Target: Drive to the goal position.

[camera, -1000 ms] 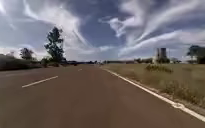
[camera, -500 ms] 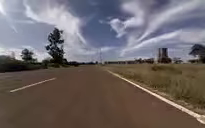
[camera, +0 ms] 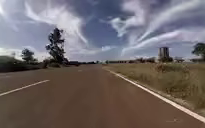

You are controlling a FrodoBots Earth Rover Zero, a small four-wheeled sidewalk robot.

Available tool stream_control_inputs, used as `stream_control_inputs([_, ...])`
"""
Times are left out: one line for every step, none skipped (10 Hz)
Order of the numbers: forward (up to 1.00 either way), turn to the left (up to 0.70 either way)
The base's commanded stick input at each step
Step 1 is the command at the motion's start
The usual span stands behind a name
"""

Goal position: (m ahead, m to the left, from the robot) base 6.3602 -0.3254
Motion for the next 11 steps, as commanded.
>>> stream_control_inputs([1.0, -0.02])
stream_control_inputs([1.0, -0.23])
stream_control_inputs([1.0, -0.31])
stream_control_inputs([1.0, -0.35])
stream_control_inputs([1.0, -0.15])
stream_control_inputs([1.0, 0.0])
stream_control_inputs([1.0, 0.0])
stream_control_inputs([1.0, 0.0])
stream_control_inputs([1.0, 0.0])
stream_control_inputs([1.0, 0.0])
stream_control_inputs([1.0, 0.0])
